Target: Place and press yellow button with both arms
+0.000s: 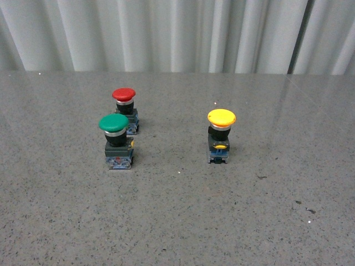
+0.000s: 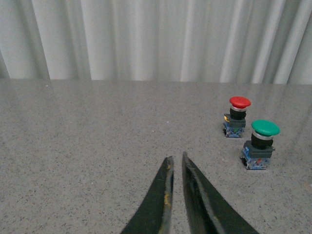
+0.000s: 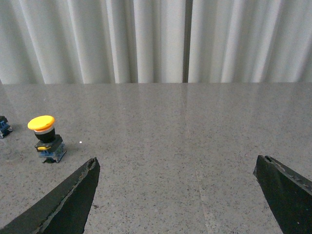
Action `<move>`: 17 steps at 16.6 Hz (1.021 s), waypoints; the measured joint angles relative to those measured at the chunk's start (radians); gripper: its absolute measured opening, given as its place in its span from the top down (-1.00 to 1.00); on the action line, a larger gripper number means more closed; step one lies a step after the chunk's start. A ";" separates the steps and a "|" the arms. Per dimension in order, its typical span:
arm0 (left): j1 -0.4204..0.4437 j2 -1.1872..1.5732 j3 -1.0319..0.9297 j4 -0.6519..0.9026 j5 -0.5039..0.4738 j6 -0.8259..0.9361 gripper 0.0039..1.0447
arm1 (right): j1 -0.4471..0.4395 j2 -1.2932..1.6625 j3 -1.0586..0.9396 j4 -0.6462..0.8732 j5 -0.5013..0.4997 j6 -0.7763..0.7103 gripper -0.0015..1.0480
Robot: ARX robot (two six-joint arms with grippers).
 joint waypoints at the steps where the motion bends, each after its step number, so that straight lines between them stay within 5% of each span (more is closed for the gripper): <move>1: 0.000 0.000 0.000 0.001 0.000 0.000 0.66 | 0.000 0.000 0.000 0.000 0.000 0.000 -0.87; 7: 0.000 0.000 0.000 0.001 0.000 0.000 -0.59 | 0.000 0.000 0.000 0.000 0.000 0.000 -0.87; 8: 0.000 0.000 0.000 0.001 0.000 0.000 -0.83 | 0.023 0.026 0.016 -0.044 0.071 0.042 -0.87; 10: 0.000 0.000 0.000 0.002 0.000 0.000 -0.87 | 0.044 0.312 0.125 0.158 0.180 0.239 -0.87; 14: 0.000 0.000 0.000 0.002 0.000 0.000 -0.88 | 0.193 0.927 0.446 0.660 0.129 0.261 -0.87; 17: 0.000 0.000 0.000 0.002 0.000 0.000 -0.88 | 0.294 1.334 0.667 0.690 0.114 0.214 -0.87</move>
